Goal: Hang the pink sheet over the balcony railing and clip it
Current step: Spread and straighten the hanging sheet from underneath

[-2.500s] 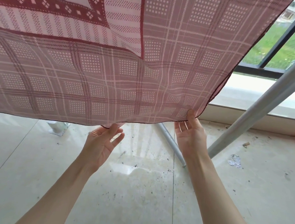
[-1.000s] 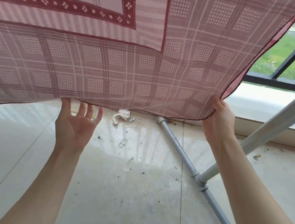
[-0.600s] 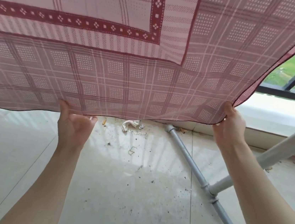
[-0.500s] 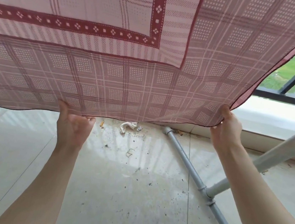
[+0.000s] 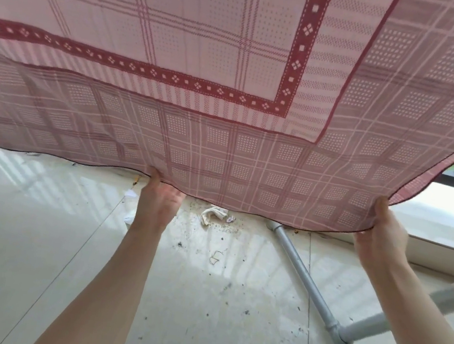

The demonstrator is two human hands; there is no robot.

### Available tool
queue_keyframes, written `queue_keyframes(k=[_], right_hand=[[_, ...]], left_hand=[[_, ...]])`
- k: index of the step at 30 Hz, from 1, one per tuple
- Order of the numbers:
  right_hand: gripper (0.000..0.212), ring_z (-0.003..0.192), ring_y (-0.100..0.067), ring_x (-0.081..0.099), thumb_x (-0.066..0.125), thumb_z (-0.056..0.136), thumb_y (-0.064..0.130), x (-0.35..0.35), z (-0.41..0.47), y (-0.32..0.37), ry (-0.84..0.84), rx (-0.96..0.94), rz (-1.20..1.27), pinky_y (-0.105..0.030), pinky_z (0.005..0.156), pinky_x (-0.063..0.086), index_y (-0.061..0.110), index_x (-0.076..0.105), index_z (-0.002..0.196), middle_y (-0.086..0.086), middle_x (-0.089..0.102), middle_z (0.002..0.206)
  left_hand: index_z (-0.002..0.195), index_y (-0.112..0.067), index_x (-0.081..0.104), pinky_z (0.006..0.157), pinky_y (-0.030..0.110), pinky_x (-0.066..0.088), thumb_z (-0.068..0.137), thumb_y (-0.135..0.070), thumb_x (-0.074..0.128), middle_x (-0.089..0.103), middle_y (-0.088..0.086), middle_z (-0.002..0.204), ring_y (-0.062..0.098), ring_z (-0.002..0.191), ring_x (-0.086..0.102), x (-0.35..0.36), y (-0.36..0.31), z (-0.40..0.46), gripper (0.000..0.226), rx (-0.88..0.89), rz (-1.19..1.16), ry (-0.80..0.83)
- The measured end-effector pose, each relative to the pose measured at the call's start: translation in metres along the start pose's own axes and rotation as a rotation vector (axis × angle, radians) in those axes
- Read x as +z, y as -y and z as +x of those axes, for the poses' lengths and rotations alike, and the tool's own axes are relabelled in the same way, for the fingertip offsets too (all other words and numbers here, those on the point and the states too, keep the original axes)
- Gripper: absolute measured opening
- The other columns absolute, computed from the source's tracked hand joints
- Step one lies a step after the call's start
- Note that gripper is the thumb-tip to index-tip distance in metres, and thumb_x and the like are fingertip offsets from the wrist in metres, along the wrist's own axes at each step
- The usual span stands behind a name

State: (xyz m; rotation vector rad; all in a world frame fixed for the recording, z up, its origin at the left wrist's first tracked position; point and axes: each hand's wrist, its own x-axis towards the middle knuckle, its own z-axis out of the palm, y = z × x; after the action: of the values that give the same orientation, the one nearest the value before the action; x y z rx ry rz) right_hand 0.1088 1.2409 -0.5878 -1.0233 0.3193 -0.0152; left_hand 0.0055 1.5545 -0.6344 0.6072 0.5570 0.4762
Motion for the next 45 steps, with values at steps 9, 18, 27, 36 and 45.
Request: queue_keyframes(k=[9, 18, 27, 36, 45], right_hand=[[0.017, 0.079, -0.01, 0.065, 0.052, 0.094, 0.019, -0.006, 0.004, 0.003, -0.021, -0.036, 0.011, -0.042, 0.099, 0.046, 0.009, 0.057, 0.081, 0.01, 0.07, 0.064], [0.013, 0.067, -0.003, 0.067, 0.063, 0.086, 0.019, -0.006, 0.009, 0.005, -0.014, -0.031, 0.068, -0.037, 0.093, 0.051, 0.012, 0.059, 0.076, 0.011, 0.069, 0.062], [0.027, 0.041, 0.004, 0.056, 0.055, 0.093, 0.018, -0.003, -0.002, 0.007, -0.055, -0.009, 0.036, -0.012, 0.044, 0.046, 0.016, 0.048, 0.067, 0.014, 0.057, 0.041], [0.022, 0.085, -0.009, 0.07, 0.071, 0.078, 0.035, -0.001, -0.01, -0.006, -0.043, 0.011, 0.058, -0.038, 0.084, 0.053, 0.016, 0.061, 0.084, 0.01, 0.073, 0.08], [0.076, 0.14, -0.028, 0.026, 0.08, 0.067, 0.029, 0.003, -0.049, -0.044, 0.244, 0.183, 0.064, -0.036, 0.103, 0.039, 0.005, 0.045, 0.13, -0.017, 0.029, 0.15]], left_hand=[[0.133, -0.016, 0.037, 0.11, 0.045, 0.025, 0.096, -0.031, 0.041, 0.049, 0.002, 0.121, 0.029, 0.134, 0.033, -0.022, 0.034, 0.018, 0.04, -0.007, -0.214, -0.006], [0.112, -0.026, 0.063, 0.105, 0.042, 0.037, 0.092, -0.039, 0.049, 0.055, -0.007, 0.128, 0.019, 0.125, 0.049, 0.002, 0.022, 0.022, 0.028, -0.045, -0.393, 0.301], [0.107, -0.024, 0.068, 0.091, 0.039, 0.05, 0.093, -0.029, 0.048, 0.068, -0.004, 0.106, 0.02, 0.107, 0.062, 0.013, 0.006, 0.024, 0.025, 0.044, -0.456, 0.242], [0.119, -0.011, 0.058, 0.095, 0.027, 0.048, 0.086, -0.023, 0.055, 0.066, 0.0, 0.115, 0.011, 0.119, 0.054, -0.034, 0.018, 0.01, 0.035, 0.044, -0.609, 0.299], [0.091, -0.011, 0.071, 0.067, 0.001, 0.045, 0.044, -0.016, 0.091, 0.071, -0.006, 0.091, -0.002, 0.082, 0.065, -0.076, 0.005, -0.008, 0.052, 0.02, -0.523, 0.236]])
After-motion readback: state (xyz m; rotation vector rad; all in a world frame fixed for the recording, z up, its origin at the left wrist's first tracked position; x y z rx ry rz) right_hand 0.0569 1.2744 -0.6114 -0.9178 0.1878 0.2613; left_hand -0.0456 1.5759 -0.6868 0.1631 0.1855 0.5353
